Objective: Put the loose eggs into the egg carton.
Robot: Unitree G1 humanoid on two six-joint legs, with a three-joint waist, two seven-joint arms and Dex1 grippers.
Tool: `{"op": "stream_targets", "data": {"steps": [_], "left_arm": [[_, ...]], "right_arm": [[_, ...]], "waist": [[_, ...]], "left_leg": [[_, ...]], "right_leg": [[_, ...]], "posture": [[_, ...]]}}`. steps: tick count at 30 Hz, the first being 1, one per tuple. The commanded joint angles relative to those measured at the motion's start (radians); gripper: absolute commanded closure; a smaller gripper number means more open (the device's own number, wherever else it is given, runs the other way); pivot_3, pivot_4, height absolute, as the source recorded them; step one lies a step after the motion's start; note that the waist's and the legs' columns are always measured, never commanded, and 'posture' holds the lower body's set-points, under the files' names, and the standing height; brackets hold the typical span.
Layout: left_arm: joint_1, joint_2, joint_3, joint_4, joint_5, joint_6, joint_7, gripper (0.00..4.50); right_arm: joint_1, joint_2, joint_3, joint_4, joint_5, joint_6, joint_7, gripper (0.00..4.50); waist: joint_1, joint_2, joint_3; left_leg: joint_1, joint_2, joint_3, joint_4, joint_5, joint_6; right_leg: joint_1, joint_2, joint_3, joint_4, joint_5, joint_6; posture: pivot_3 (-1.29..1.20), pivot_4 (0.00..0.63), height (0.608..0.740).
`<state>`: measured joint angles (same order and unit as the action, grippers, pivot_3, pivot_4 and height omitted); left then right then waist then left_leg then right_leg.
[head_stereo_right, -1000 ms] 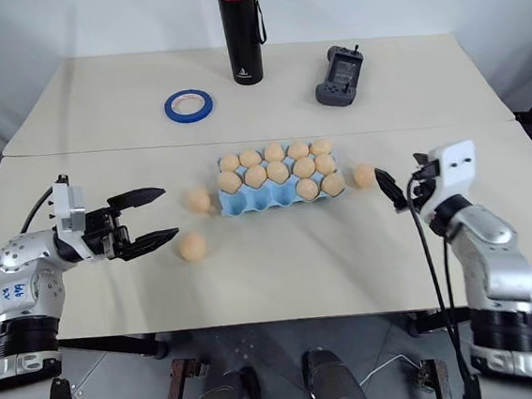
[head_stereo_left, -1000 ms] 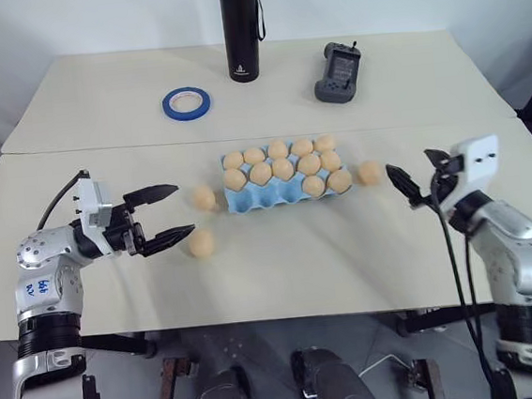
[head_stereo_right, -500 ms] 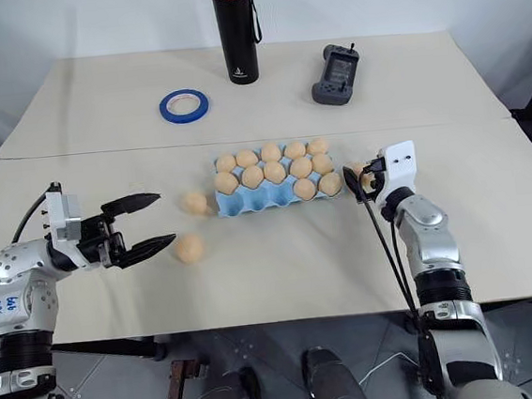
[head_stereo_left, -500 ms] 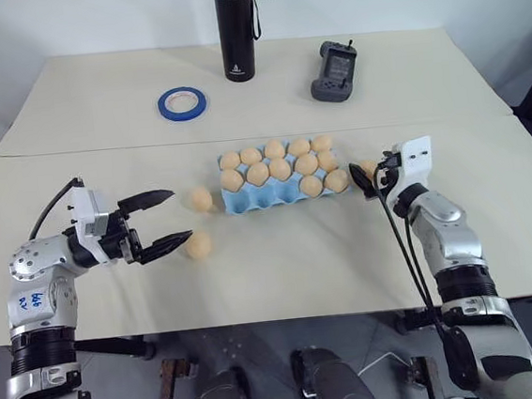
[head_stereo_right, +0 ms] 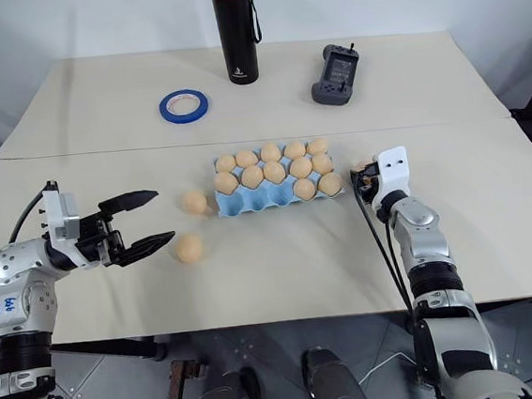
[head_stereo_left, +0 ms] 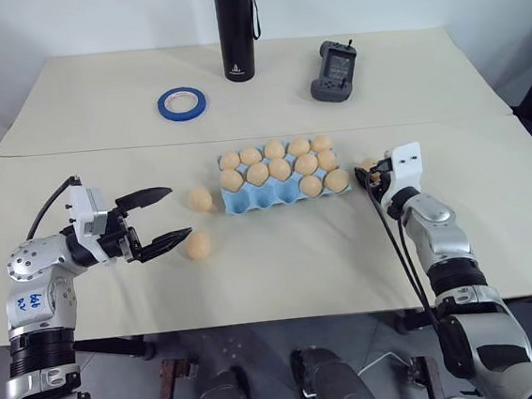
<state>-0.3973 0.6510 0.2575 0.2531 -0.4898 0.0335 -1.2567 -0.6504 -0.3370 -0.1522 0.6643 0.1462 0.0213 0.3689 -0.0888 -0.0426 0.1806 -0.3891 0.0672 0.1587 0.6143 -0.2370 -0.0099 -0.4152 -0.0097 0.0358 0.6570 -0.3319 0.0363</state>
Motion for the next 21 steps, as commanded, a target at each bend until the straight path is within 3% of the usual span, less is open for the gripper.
{"op": "stream_targets", "data": {"steps": [1,12,21], "left_arm": [[0.007,0.017,0.027,-0.023,-0.024,-0.005,0.003,0.0],[0.027,0.024,0.039,-0.029,-0.025,-0.003,0.008,0.0],[0.039,0.022,0.041,-0.051,-0.031,0.001,0.021,0.0]], "right_arm": [[0.0,-0.006,-0.007,-0.132,0.019,0.009,0.006,2.82],[0.073,0.062,0.121,-0.654,0.088,0.33,0.043,2.83],[0.061,0.166,0.233,-0.624,0.06,0.321,0.059,2.83]], "waist": [[0.0,0.001,0.0],[0.0,0.001,0.001],[0.003,0.001,0.0]], "left_leg": [[0.0,0.0,0.0,0.0,0.0,0.0],[0.0,0.001,-0.001,0.0,0.0,0.0],[-0.001,0.0,-0.001,0.0,0.0,0.0]], "right_leg": [[0.0,0.0,0.0,0.0,0.0,0.0],[-0.001,0.0,0.0,0.002,0.0,-0.001],[-0.001,-0.001,-0.001,0.001,0.0,-0.001]], "posture": [[0.0,0.15,0.74],[0.0,0.15,0.74],[0.0,0.15,0.74]]}}
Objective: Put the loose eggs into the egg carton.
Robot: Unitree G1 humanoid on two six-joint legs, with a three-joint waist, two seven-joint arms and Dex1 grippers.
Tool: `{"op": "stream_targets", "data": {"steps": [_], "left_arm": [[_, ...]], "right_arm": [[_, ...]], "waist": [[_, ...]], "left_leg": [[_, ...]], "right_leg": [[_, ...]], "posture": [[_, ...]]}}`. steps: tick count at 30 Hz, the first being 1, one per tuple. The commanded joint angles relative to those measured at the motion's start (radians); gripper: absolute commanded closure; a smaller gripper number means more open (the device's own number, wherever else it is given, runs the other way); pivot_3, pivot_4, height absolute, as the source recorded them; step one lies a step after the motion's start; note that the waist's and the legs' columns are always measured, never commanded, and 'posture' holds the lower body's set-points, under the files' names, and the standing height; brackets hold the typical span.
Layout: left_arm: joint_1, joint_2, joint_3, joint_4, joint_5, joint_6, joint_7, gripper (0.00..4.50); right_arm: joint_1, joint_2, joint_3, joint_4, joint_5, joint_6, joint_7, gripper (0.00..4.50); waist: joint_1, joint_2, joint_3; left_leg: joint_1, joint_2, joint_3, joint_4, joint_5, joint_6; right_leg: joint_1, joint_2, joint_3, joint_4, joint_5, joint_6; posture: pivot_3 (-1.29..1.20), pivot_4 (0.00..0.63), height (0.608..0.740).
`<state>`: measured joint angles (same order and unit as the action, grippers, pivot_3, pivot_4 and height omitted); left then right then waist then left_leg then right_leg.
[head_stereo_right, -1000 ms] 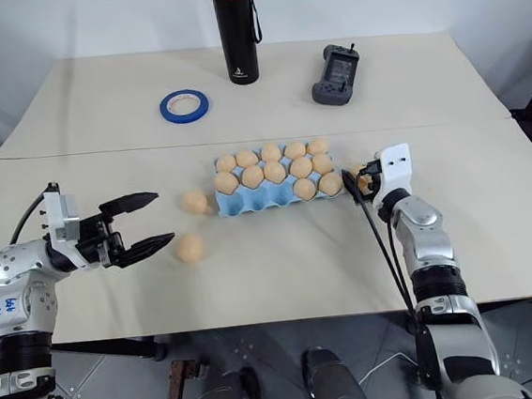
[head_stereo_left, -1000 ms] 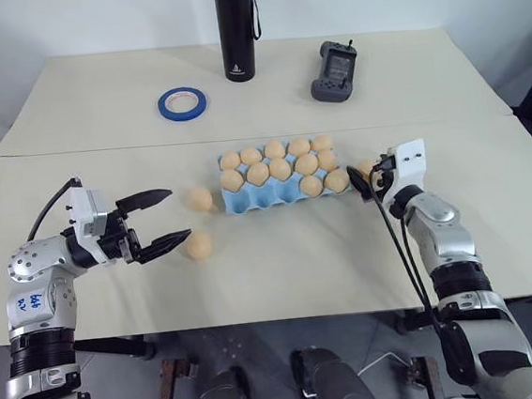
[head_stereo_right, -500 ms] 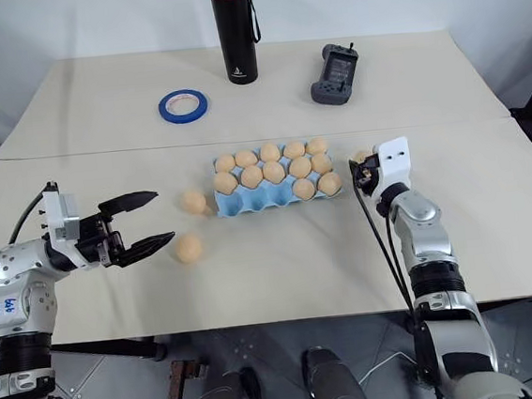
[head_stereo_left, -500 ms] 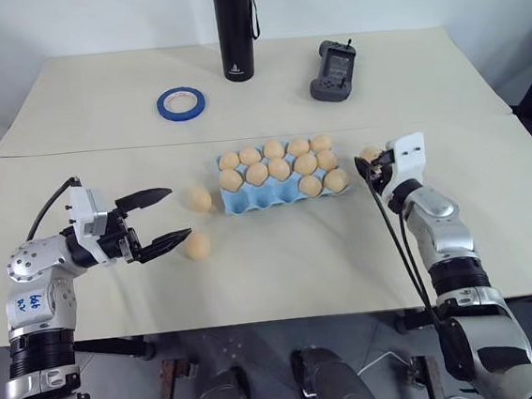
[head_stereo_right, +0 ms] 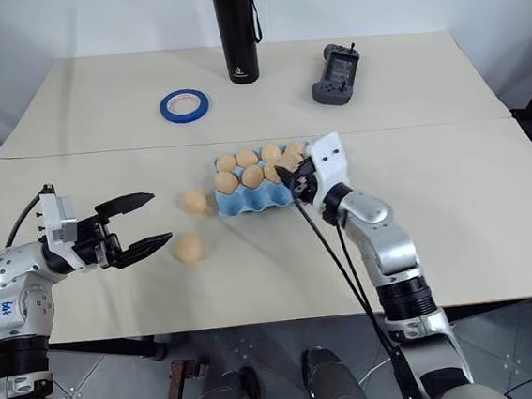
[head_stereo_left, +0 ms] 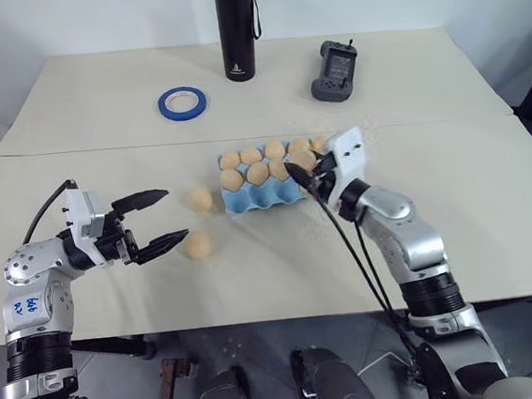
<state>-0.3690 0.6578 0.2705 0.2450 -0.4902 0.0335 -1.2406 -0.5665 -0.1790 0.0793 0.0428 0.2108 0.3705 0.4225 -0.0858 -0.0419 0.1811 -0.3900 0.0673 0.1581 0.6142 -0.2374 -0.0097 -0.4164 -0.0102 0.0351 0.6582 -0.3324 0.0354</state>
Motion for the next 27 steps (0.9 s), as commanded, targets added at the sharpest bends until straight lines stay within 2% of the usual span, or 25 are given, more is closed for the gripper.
{"op": "stream_targets", "data": {"steps": [1,4,6,7,12,20,24,27], "left_arm": [[0.014,0.017,0.03,-0.046,-0.032,0.002,0.006,0.0],[0.021,0.021,0.036,-0.053,-0.035,0.003,0.011,0.0],[0.025,0.023,0.037,-0.057,-0.037,0.003,0.014,0.0],[0.028,0.023,0.037,-0.059,-0.038,0.003,0.016,0.0],[0.037,0.02,0.037,-0.072,-0.041,0.007,0.025,0.0],[0.051,0.013,0.037,-0.086,-0.044,0.007,0.042,0.0],[0.08,0.007,0.052,-0.11,-0.042,0.003,0.086,0.0],[0.134,0.01,0.104,-0.161,-0.055,0.014,0.147,0.0]], "right_arm": [[-0.027,0.01,0.003,0.003,-0.006,-0.033,0.008,2.83],[-0.033,0.01,0.004,0.008,-0.009,-0.04,0.019,2.83],[-0.033,0.004,0.011,0.007,-0.02,-0.055,0.025,2.11],[-0.031,0.001,0.013,0.004,-0.023,-0.06,0.03,1.9],[-0.016,-0.006,0.024,-0.029,-0.014,-0.053,0.072,0.08],[0.021,-0.067,0.005,-0.132,0.027,0.006,0.143,0.03],[0.06,-0.157,-0.042,-0.19,0.089,0.048,0.219,0.03],[0.119,-0.258,-0.1,-0.235,0.158,0.025,0.332,0.03]], "waist": [[0.0,0.0,0.0],[-0.001,0.0,0.0],[-0.001,0.0,0.0],[-0.001,0.0,0.0],[-0.001,0.0,0.0],[0.0,0.0,0.0],[0.001,0.0,0.0],[0.001,0.0,0.0]], "left_leg": [[0.0,0.0,0.0,0.0,0.0,0.0],[0.0,0.0,0.0,0.0,0.0,0.0],[0.0,0.0,0.0,0.0,0.0,0.0],[0.0,0.0,0.0,0.0,-0.001,0.001],[0.0,0.0,0.0,0.0,-0.001,0.001],[0.0,0.0,0.0,0.0,-0.001,0.002],[-0.001,0.0,0.0,0.0,-0.003,0.004],[-0.001,0.0,-0.001,0.0,-0.003,0.005]], "right_leg": [[0.0,0.0,0.0,0.0,0.0,0.0],[0.0,0.0,0.0,0.0,0.0,0.0],[0.0,0.0,0.0,0.0,0.0,0.0],[-0.001,0.0,0.0,0.0,0.0,0.0],[-0.001,0.0,0.0,0.0,0.0,0.0],[-0.001,0.0,0.0,0.0,0.0,0.0],[-0.001,0.0,0.0,-0.001,0.0,0.0],[-0.001,0.0,0.0,-0.001,0.0,0.0]], "posture": [[0.0,0.15,0.74],[0.0,0.15,0.74],[0.0,0.15,0.74],[0.0,0.15,0.74],[0.0,0.15,0.74],[0.0,0.15,0.74],[0.0,0.15,0.74],[0.0,0.15,0.74]]}}
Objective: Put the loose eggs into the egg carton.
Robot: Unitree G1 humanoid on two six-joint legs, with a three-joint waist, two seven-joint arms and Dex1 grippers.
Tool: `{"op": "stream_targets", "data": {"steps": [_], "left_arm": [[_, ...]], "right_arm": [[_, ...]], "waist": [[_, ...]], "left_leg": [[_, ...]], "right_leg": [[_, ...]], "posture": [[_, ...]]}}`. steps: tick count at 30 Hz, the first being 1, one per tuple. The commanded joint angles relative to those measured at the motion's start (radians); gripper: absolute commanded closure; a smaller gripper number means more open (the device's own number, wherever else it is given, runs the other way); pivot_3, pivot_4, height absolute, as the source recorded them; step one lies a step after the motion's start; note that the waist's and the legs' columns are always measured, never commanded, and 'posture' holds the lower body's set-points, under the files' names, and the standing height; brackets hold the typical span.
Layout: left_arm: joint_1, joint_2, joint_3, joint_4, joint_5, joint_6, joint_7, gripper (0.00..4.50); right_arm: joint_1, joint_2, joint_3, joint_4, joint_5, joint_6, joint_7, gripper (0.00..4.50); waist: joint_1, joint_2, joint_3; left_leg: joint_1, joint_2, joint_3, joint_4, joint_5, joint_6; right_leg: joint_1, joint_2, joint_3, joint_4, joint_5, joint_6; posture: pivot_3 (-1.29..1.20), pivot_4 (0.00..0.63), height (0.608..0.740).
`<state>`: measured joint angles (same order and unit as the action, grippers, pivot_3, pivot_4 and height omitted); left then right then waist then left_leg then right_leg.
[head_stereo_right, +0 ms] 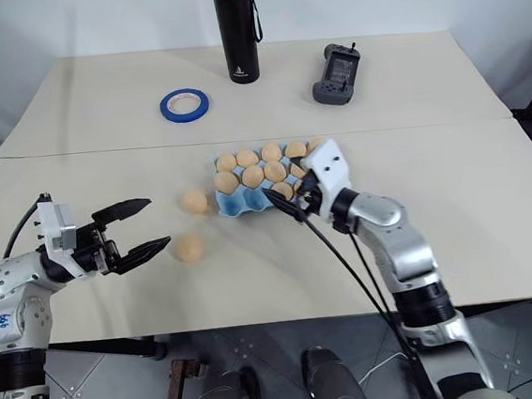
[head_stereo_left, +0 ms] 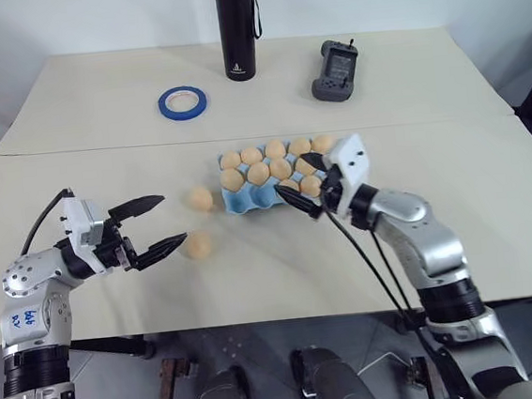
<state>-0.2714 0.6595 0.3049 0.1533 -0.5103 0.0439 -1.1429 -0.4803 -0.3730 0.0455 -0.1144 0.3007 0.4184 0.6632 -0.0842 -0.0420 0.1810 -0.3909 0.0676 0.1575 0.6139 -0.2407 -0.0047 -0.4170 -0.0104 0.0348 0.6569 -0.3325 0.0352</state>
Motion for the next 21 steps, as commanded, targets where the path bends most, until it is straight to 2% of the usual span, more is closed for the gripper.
{"op": "stream_targets", "data": {"steps": [1,7,11,17,21], "left_arm": [[0.065,0.011,0.093,-0.086,-0.036,0.004,0.067,0.0],[0.211,0.0,0.183,-0.177,-0.036,0.01,0.158,0.0],[0.35,-0.076,0.227,-0.281,-0.011,-0.019,0.277,0.0],[0.458,-0.216,0.245,-0.393,0.056,-0.109,0.46,0.0],[0.544,-0.278,0.221,-0.474,0.03,-0.117,0.483,0.0]], "right_arm": [[0.057,-0.097,-0.09,-0.082,0.088,-0.048,0.135,0.03],[0.148,-0.248,-0.153,-0.026,0.151,-0.121,0.342,0.03],[0.176,-0.303,-0.203,0.079,0.186,-0.186,0.472,0.03],[0.164,-0.324,-0.208,0.157,0.183,-0.211,0.517,0.03],[0.174,-0.322,-0.208,0.155,0.208,-0.203,0.547,0.03]], "waist": [[-0.001,0.0,0.0],[-0.001,0.0,0.0],[0.001,0.0,0.0],[0.002,0.0,0.0],[0.001,-0.001,0.0]], "left_leg": [[0.0,0.0,0.0,0.0,-0.001,0.0],[0.001,0.0,0.0,0.0,-0.001,0.001],[0.004,0.0,-0.001,0.0,-0.002,0.002],[0.004,-0.001,-0.001,0.0,-0.002,0.002],[0.004,0.0,-0.001,0.0,-0.003,0.002]], "right_leg": [[0.0,0.0,0.0,0.0,0.0,0.0],[0.002,0.001,0.0,-0.001,0.0,0.0],[0.005,0.0,0.0,-0.003,0.0,0.0],[0.006,-0.001,0.0,-0.004,0.0,0.0],[0.006,0.0,0.0,-0.004,0.0,0.0]], "posture": [[0.0,0.15,0.74],[0.0,0.15,0.74],[0.0,0.15,0.74],[0.0,0.15,0.74],[0.0,0.15,0.74]]}}
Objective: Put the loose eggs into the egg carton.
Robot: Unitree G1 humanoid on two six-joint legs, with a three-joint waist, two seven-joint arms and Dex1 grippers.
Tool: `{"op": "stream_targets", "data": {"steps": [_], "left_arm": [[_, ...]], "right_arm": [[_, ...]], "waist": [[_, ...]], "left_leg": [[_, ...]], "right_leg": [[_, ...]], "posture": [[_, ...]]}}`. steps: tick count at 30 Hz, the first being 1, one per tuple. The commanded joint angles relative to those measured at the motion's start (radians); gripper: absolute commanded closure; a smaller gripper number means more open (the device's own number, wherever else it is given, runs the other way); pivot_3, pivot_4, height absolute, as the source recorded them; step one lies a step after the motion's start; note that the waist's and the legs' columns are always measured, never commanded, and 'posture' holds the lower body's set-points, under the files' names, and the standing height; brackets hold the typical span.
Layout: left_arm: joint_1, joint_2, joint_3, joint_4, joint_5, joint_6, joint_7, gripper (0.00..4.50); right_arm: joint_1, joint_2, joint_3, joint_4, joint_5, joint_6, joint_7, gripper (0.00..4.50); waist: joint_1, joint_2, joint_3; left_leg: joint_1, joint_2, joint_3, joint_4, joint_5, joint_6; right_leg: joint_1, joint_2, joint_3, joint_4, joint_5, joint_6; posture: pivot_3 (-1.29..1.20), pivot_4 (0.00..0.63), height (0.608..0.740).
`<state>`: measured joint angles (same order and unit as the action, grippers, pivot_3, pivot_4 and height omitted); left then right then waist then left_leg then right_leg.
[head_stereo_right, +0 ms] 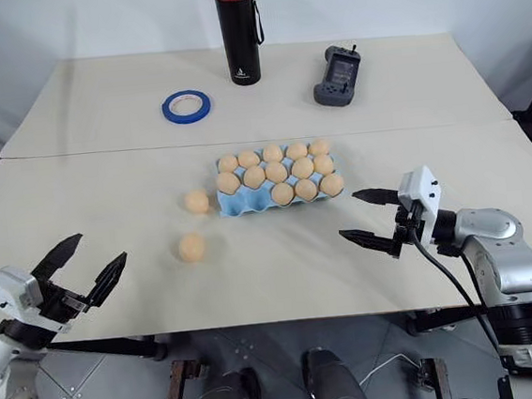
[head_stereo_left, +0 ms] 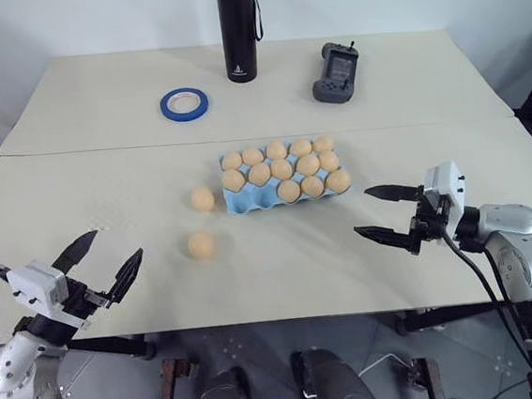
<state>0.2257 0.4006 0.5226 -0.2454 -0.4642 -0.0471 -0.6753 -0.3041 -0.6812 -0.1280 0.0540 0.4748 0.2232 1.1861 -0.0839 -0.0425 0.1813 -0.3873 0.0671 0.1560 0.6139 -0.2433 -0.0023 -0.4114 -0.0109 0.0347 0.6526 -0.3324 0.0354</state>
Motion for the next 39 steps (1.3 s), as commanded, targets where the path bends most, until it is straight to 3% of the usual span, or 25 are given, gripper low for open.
{"op": "stream_targets", "data": {"steps": [1,7,23,37,39], "left_arm": [[0.064,-0.028,-0.002,-0.086,-0.018,-0.029,0.017,0.0],[0.068,-0.055,-0.05,-0.096,-0.012,-0.038,0.035,0.0],[-0.185,-0.118,-0.359,-0.021,0.166,0.05,0.201,0.0],[-0.215,-0.096,-0.443,0.017,0.226,0.219,0.255,0.0],[-0.221,-0.09,-0.464,0.026,0.236,0.27,0.259,0.42]], "right_arm": [[0.004,-0.016,-0.035,-0.013,0.041,-0.008,0.037,0.03],[0.007,-0.018,-0.053,0.001,0.074,-0.031,0.084,0.03],[0.053,0.023,-0.087,-0.067,0.126,-0.043,0.042,0.03],[0.068,0.014,-0.079,-0.085,0.113,-0.034,0.001,0.03],[0.064,0.01,-0.078,-0.083,0.11,-0.033,-0.002,0.0]], "waist": [[0.001,0.0,0.0],[0.001,0.0,0.0],[0.003,0.0,0.0],[0.006,0.0,0.0],[0.007,0.0,0.0]], "left_leg": [[0.0,0.0,0.0,0.0,0.0,0.0],[0.0,0.0,0.0,0.0,-0.001,-0.001],[0.0,0.0,-0.001,0.001,0.0,0.002],[0.0,-0.001,-0.001,0.002,0.0,0.002],[0.0,-0.001,-0.001,0.002,0.0,0.002]], "right_leg": [[0.0,0.0,0.0,0.0,0.0,0.0],[0.001,0.0,0.0,-0.001,0.0,-0.001],[0.002,0.001,0.0,-0.003,0.002,0.002],[0.002,0.001,0.0,-0.001,0.002,0.002],[0.002,0.001,0.0,-0.001,0.002,0.002]], "posture": [[0.0,0.15,0.74],[0.0,0.15,0.74],[0.0,0.15,0.74],[0.0,0.15,0.74],[0.0,0.15,0.74]]}}
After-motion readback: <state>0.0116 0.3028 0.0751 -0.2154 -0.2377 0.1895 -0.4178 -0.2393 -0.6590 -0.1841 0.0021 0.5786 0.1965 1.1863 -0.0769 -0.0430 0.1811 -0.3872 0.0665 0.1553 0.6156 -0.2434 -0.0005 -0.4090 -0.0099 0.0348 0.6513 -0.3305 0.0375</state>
